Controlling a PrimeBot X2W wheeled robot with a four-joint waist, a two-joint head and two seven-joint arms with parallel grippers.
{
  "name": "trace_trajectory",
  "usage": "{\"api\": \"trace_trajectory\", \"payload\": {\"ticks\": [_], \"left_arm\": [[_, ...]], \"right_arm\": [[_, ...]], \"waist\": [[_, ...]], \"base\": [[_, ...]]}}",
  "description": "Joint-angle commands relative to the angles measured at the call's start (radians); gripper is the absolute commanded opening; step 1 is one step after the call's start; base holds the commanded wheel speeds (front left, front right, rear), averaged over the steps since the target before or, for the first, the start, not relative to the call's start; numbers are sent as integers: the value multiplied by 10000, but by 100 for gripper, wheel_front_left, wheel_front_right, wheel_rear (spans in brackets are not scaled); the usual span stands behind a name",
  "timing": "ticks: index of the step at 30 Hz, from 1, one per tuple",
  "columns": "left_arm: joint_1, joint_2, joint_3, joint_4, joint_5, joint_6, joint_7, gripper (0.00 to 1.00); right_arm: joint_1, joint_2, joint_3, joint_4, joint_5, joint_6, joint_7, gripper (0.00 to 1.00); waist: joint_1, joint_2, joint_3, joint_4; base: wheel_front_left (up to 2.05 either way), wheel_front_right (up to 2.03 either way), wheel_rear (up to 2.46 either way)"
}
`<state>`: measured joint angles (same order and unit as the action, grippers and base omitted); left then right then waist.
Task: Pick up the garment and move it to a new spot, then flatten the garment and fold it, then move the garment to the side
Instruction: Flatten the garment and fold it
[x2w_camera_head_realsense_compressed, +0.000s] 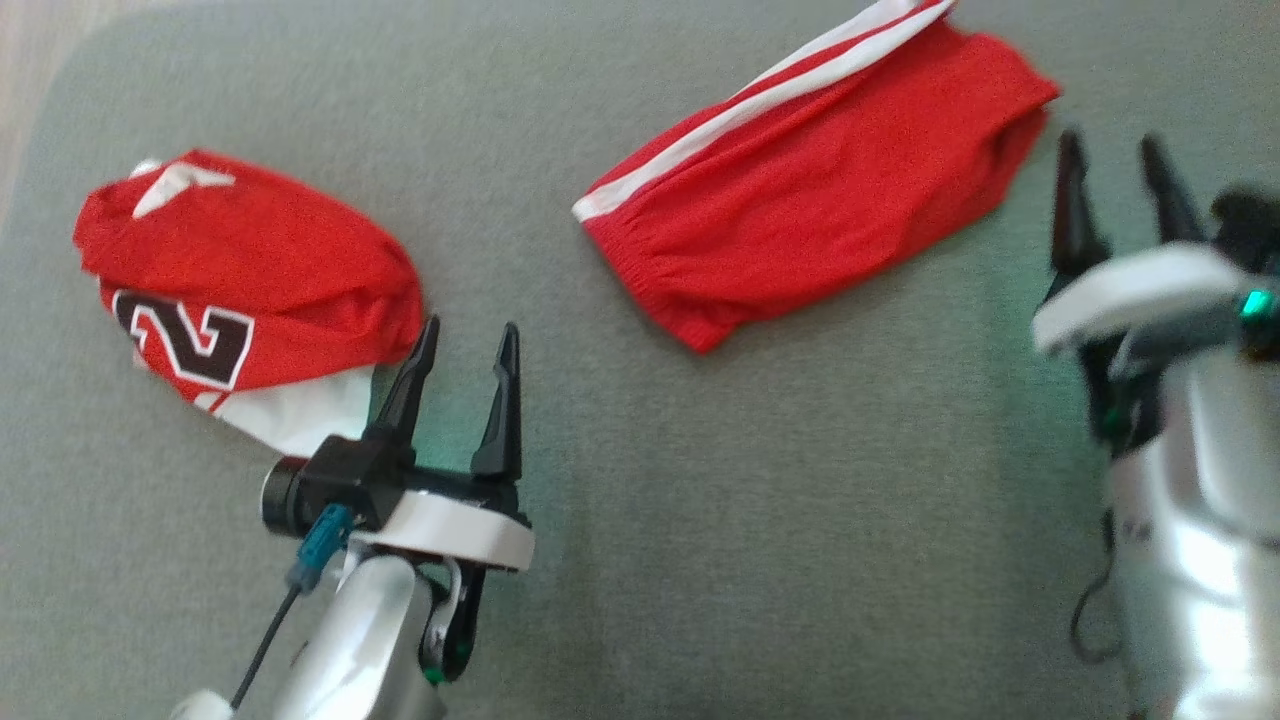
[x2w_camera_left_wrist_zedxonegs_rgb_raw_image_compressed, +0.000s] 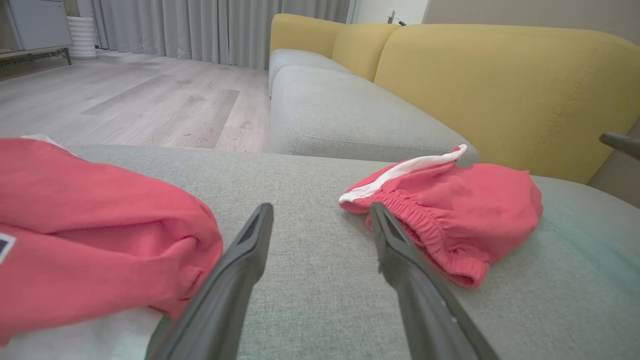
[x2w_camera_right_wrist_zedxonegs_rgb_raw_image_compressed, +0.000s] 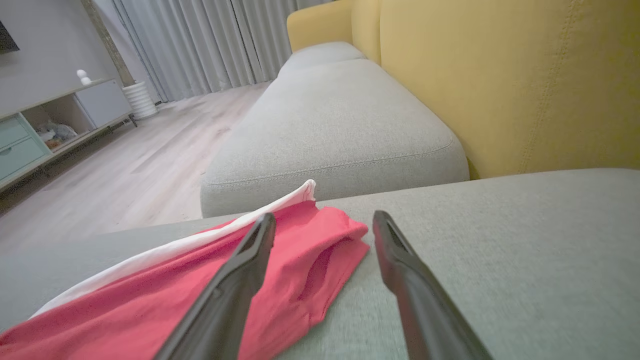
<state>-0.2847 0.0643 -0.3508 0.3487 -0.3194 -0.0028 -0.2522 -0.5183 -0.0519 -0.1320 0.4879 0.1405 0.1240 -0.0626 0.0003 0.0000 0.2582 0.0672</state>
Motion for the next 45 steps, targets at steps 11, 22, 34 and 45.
{"api": "trace_trajectory", "payload": {"ticks": [11, 22, 34, 45], "left_arm": [[-1028, -132, 38, -166, 77, -212, -95, 100], [-1166, -139, -236, -262, -212, 11, -95, 100], [-1179, -140, -32, -176, -92, 21, -95, 100], [-855, -140, 301, -9, 9, -60, -95, 100]], "right_arm": [[-3856, -1149, -2212, 3590, -2177, 67, 1408, 100], [-4714, -1481, -2848, 6015, -3581, 67, 1980, 100], [-5082, -1982, -2534, 7000, -3031, 67, 881, 0], [-4111, -2535, -2553, 7162, -1473, 67, -393, 0]], "waist": [[-3, 0, 1525, 1508], [-3, 0, 1693, 1622], [-3, 0, 1521, 1028], [-3, 0, 732, 321]], "base": [[0, 0, 0], [0, 0, 0], [0, 0, 0], [0, 0, 0]]}}
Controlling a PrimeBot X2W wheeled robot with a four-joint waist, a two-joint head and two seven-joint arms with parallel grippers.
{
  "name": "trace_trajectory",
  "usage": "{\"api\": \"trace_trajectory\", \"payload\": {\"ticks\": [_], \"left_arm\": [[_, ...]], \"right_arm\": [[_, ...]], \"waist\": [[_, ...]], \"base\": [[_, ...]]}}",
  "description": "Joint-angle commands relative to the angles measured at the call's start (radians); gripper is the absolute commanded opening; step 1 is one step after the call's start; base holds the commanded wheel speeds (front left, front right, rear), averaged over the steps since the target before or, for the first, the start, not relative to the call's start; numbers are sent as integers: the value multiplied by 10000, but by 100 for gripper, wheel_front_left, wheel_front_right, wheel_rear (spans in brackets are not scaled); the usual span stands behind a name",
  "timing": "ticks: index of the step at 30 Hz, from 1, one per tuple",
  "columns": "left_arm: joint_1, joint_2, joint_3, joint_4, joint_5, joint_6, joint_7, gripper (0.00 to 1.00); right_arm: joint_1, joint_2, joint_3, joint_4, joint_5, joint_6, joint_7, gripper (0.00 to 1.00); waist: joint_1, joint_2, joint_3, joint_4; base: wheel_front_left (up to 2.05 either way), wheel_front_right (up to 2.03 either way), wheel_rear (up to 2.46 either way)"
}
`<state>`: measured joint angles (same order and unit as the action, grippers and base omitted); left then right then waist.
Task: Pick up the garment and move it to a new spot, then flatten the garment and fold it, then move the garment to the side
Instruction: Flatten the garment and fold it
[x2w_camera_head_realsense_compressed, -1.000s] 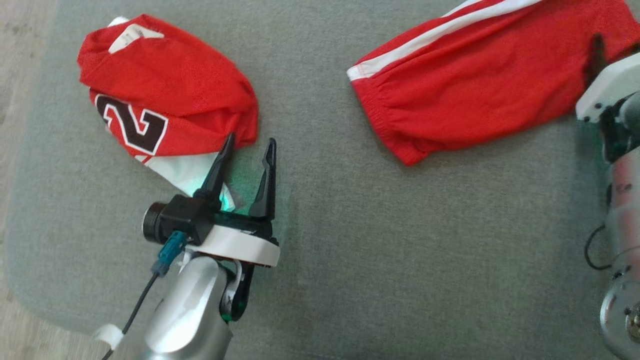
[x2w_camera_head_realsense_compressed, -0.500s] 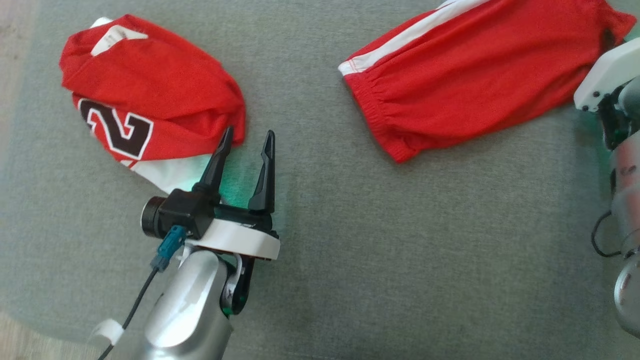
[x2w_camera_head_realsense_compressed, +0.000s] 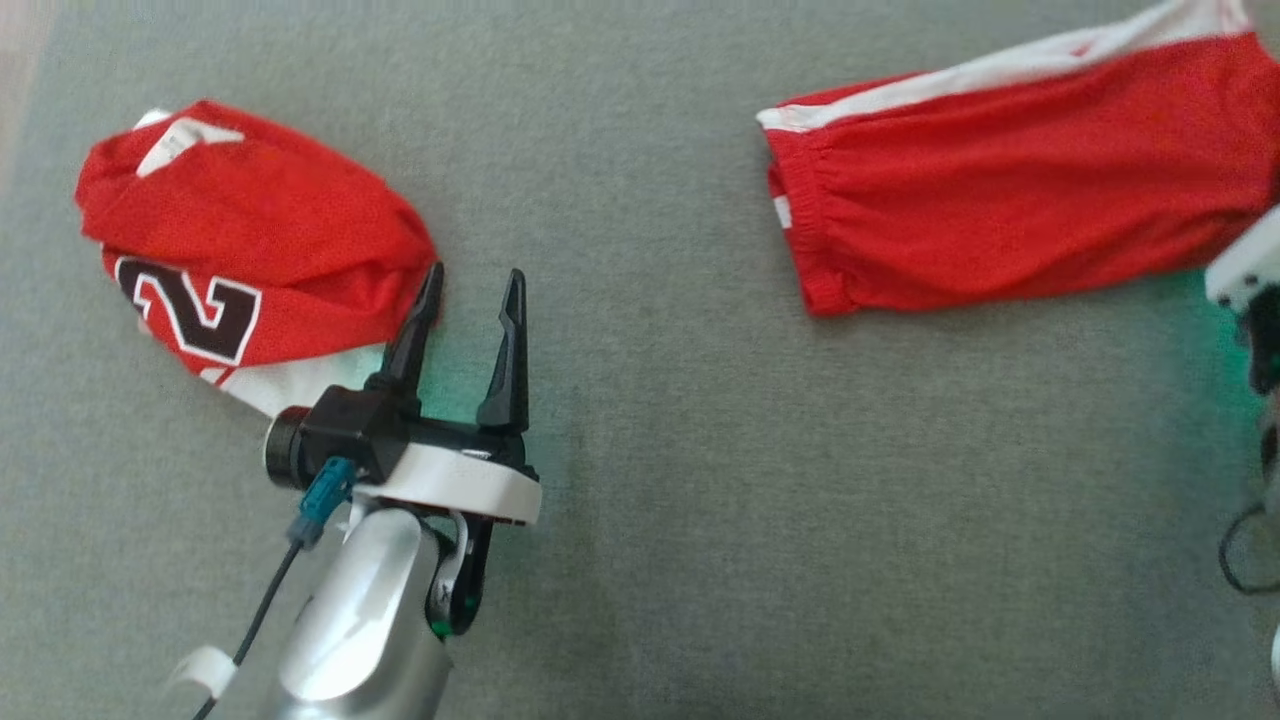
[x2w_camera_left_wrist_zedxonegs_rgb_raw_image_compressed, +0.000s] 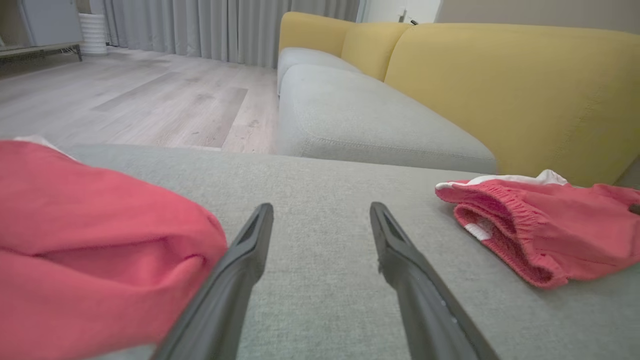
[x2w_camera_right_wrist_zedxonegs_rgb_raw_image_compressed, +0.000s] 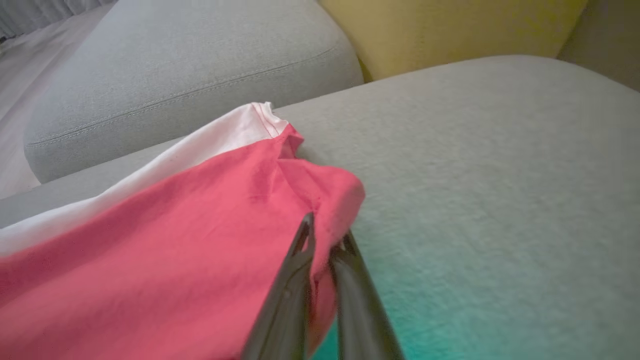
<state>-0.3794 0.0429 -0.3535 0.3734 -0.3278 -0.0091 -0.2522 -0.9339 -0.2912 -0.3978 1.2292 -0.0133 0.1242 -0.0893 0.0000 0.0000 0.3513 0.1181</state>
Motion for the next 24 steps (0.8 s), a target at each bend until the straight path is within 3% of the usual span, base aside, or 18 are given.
{"api": "trace_trajectory", "payload": {"ticks": [1, 12, 19, 24], "left_arm": [[140, 74, 368, -242, 117, -4, -95, 100], [506, 74, 652, -140, 306, -120, -95, 100], [638, 74, 704, -58, 393, -190, -95, 100], [740, 74, 769, 38, 418, -183, -95, 100]], "right_arm": [[210, -193, 87, -264, 194, 65, -226, 0], [1721, -882, -578, -424, 914, 65, -714, 0], [1742, -490, -528, -732, 1160, 65, -943, 0], [1687, 82, 197, -1324, 1558, 65, -1152, 0]], "waist": [[0, 0, -302, -267], [0, 0, -929, -701], [0, 0, -1069, -679], [0, 0, -1376, -624]], "base": [[0, 0, 0], [0, 0, 0], [0, 0, 0], [0, 0, 0]]}}
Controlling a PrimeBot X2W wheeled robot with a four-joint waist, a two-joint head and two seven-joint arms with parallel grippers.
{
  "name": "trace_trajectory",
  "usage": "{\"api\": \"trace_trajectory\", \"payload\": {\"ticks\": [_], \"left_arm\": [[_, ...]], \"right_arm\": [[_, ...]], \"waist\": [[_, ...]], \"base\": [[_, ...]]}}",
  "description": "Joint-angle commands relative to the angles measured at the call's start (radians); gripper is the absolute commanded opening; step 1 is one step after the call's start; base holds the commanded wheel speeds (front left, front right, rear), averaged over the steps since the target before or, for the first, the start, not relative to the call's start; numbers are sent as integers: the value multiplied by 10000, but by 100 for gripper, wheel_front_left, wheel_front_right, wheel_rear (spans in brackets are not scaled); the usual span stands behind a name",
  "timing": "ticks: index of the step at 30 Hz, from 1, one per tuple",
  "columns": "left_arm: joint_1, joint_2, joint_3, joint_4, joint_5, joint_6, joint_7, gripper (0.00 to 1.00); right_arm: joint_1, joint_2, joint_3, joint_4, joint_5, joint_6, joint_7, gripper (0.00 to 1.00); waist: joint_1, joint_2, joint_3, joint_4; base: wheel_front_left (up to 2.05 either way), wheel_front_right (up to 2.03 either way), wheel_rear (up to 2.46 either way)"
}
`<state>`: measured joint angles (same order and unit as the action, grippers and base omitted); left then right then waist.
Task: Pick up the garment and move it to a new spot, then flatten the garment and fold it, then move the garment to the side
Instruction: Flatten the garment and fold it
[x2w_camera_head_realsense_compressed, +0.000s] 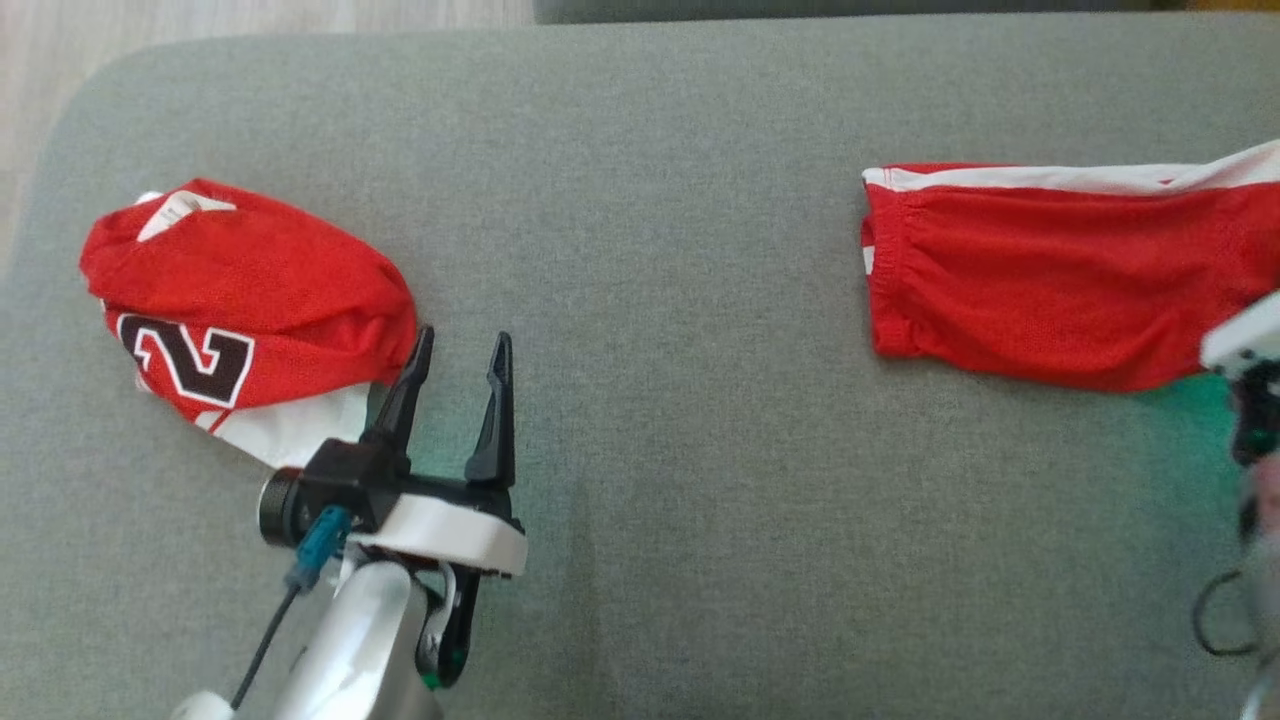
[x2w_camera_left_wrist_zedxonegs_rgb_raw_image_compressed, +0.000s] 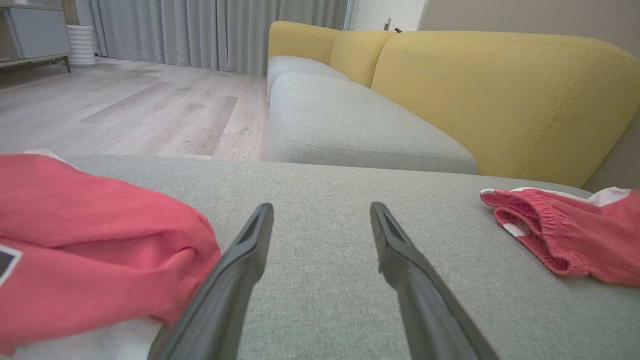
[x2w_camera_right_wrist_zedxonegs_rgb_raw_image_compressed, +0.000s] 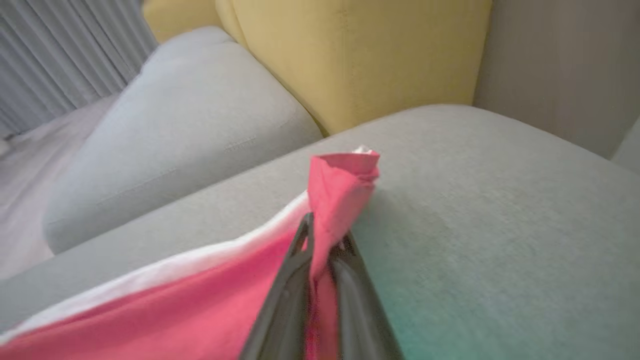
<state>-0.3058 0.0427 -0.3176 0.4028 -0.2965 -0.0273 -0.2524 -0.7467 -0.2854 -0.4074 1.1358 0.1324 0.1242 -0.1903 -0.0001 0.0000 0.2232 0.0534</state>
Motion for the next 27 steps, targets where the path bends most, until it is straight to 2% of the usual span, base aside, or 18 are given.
{"api": "trace_trajectory", "payload": {"ticks": [1, 4, 5, 8, 13, 20, 27], "left_arm": [[30, 76, 426, -249, 100, 3, -93, 100], [120, 76, 469, -214, 99, 7, -93, 100], [186, 76, 496, -195, 96, 6, -93, 100], [290, 76, 491, -166, 66, 5, -93, 100], [401, 76, 445, -161, 33, 10, -93, 100], [480, 76, 388, -147, -42, 49, -93, 100], [583, 76, 412, -140, -67, 105, -93, 100]], "right_arm": [[-191, 175, 499, -564, 257, 65, -169, 0], [-157, 683, 1297, -1202, 831, 65, -218, 0], [-58, 1025, 1935, -1684, 1287, 65, -197, 0], [168, 1496, 2976, -2388, 1933, 65, -103, 0], [546, 1962, 4619, -3205, 2874, 65, 89, 0], [998, 2103, 6406, -3187, 3312, 65, 226, 0], [1517, 1723, 8212, -2431, 3236, 65, 507, 0]], "waist": [[1, 0, -165, 32], [1, 0, -403, 54], [1, 0, -557, 68], [1, 0, -765, 113], [1, 0, -946, 266], [1, 0, -1017, 535], [1, 0, -1078, 580]], "base": [[0, 0, 0], [0, 0, 0], [0, 0, 0], [0, 0, 0], [0, 0, 0], [0, 0, 0], [0, 0, 0]]}}
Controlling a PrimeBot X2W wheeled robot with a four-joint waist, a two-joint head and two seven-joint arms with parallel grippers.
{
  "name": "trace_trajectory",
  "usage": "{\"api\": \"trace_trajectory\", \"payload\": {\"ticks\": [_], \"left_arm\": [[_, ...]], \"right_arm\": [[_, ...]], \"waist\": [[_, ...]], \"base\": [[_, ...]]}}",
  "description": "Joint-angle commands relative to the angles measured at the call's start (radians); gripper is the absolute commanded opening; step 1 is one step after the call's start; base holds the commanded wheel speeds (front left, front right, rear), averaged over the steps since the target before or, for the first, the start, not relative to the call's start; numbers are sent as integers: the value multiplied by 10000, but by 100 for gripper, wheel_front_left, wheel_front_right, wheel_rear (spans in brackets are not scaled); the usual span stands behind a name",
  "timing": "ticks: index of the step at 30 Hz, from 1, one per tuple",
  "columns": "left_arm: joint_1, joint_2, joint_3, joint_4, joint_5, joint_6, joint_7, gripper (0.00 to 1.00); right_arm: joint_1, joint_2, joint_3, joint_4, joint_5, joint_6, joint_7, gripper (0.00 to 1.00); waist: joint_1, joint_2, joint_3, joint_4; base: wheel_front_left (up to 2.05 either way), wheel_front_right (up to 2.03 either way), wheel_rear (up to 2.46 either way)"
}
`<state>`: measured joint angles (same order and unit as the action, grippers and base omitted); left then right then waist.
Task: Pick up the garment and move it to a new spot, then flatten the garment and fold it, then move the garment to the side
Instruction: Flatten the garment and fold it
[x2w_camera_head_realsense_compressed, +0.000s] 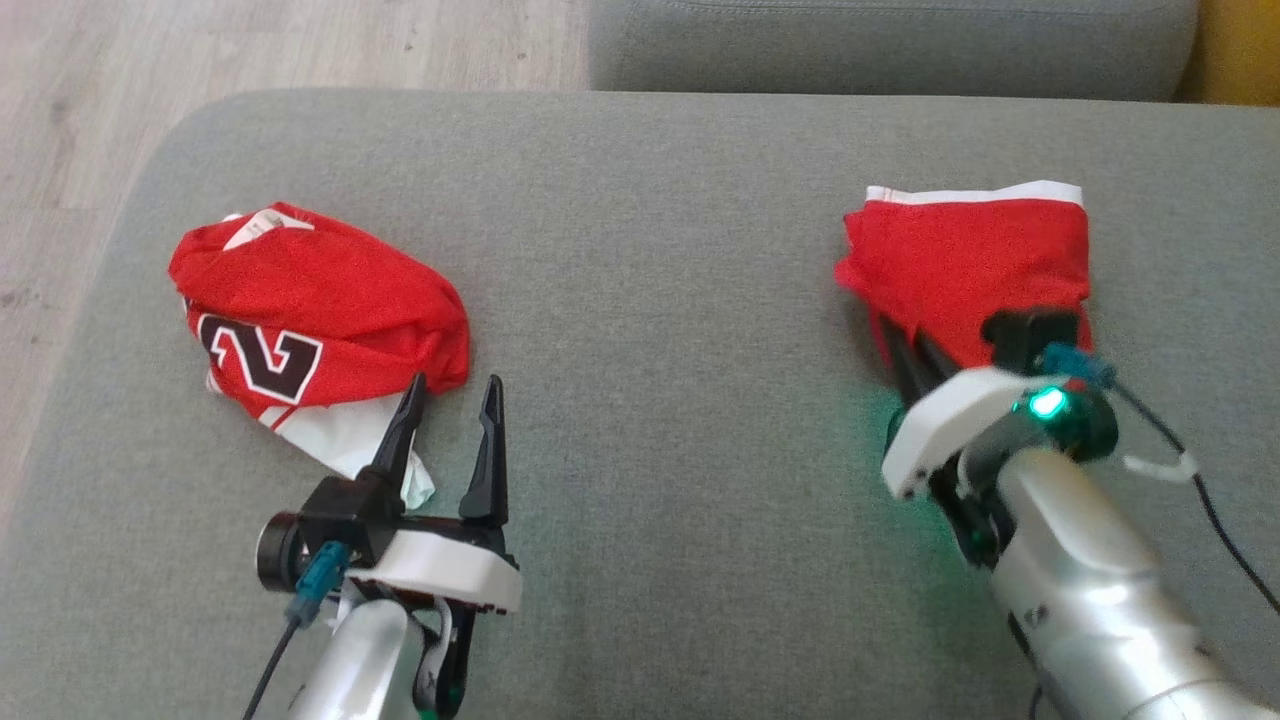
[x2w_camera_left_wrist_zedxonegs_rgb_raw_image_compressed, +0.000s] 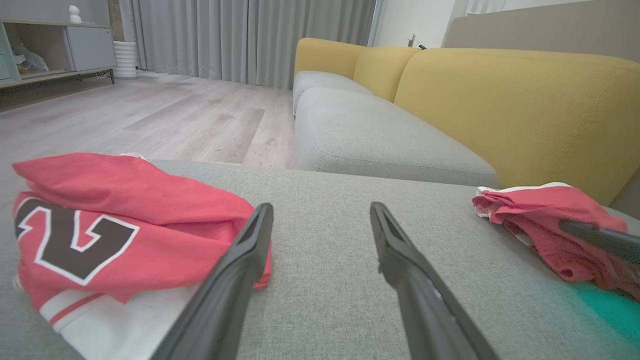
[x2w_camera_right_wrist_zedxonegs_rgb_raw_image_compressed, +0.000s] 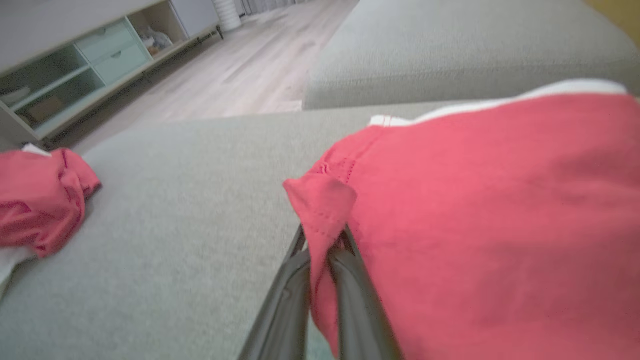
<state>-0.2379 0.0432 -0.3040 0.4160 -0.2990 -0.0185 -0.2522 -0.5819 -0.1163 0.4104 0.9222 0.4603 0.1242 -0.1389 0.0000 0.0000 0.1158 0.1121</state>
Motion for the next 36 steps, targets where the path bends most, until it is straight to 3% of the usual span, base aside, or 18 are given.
{"api": "trace_trajectory", "payload": {"ticks": [1, 4, 5, 6, 11, 15, 18, 24, 28, 36], "left_arm": [[-74, 70, 295, -269, -39, 27, -95, 100], [-40, 71, 348, -263, -15, 29, -95, 100], [-36, 71, 359, -262, -13, 28, -95, 100], [-31, 71, 364, -261, -14, 26, -95, 100], [-30, 71, 388, -314, -43, 34, -95, 100], [-27, 70, 488, -482, -38, 34, -95, 100], [-7, 70, 558, -634, -25, 23, -95, 100], [106, 70, 604, -851, -67, -3, -95, 100], [258, 70, 576, -923, -101, -19, -95, 100], [312, 70, 492, -943, -63, -73, -95, 100]], "right_arm": [[-64, -11, 260, -204, -33, 65, 7, 0], [67, -116, 912, 66, -26, 65, 66, 0], [93, -129, 1128, 109, -34, 65, 24, 91], [108, -122, 1239, 144, 39, 65, -43, 100], [-27, -241, 977, 278, 72, 65, -930, 100], [6, -380, -173, -38, -338, 65, -1209, 100], [489, -446, -1822, -1398, -1305, 65, -1222, 100], [2522, 417, -4647, -4512, -3573, 65, -1226, 100], [3646, 640, -5114, -5816, -4235, 65, -1227, 100], [4161, 657, -5055, -6370, -3683, 65, -1227, 100]], "waist": [[0, 0, -16, -41], [0, 0, -47, -191], [0, 0, -68, -256], [0, 0, -89, -316], [0, 0, -212, -644], [0, 0, -308, -955], [0, 0, -337, -1189], [0, 0, -413, -1539], [0, 0, -441, -1681], [0, 0, -200, -1685]], "base": [[0, 0, 0], [0, 0, 0], [0, 0, 0], [0, 0, 0], [0, 0, 0], [0, 0, 0], [0, 0, 0], [0, 0, 0], [0, 0, 0], [0, 0, 0]]}}
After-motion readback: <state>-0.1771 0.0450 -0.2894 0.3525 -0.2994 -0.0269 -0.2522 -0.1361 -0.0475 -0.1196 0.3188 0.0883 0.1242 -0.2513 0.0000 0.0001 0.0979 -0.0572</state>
